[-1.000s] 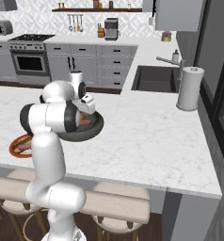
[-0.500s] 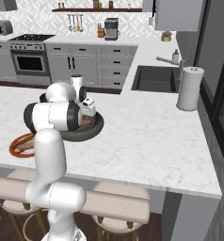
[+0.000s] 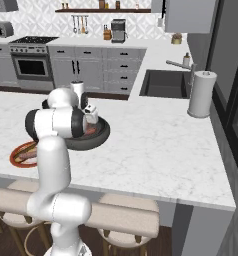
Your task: Place one bun and one sausage from the bowl on each plate.
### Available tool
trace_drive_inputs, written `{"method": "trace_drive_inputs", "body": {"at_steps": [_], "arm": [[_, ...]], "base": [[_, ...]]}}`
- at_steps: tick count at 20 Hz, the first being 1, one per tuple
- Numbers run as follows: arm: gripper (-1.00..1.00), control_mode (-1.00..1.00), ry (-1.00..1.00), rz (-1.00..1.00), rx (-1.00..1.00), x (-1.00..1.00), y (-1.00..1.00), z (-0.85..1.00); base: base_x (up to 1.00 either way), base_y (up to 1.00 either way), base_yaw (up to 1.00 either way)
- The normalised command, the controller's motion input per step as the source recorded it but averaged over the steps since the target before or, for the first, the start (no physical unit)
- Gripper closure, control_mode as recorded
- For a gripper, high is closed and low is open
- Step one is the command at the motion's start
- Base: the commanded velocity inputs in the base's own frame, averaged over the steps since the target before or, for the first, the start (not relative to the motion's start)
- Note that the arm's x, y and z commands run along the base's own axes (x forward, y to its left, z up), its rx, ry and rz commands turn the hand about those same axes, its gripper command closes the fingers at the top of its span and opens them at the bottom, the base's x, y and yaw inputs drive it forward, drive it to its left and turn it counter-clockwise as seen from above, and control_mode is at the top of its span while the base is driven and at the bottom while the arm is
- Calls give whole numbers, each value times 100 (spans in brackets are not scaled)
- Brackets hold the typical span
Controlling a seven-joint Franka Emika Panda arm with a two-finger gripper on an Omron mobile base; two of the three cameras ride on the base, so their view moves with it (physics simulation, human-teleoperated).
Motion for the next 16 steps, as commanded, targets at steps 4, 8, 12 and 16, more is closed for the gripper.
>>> {"method": "trace_drive_inputs", "body": {"at_steps": [4,8,12,16], "arm": [[100,-100,-8,7,0,-10,1,26],[100,-100,-23,0,0,-47,0,98],[100,-100,-17,0,0,-65,0,100],[100,-100,-3,0,0,-98,0,98]], "base": [[0,0,0],[0,0,0],[0,0,0],[0,0,0]]}}
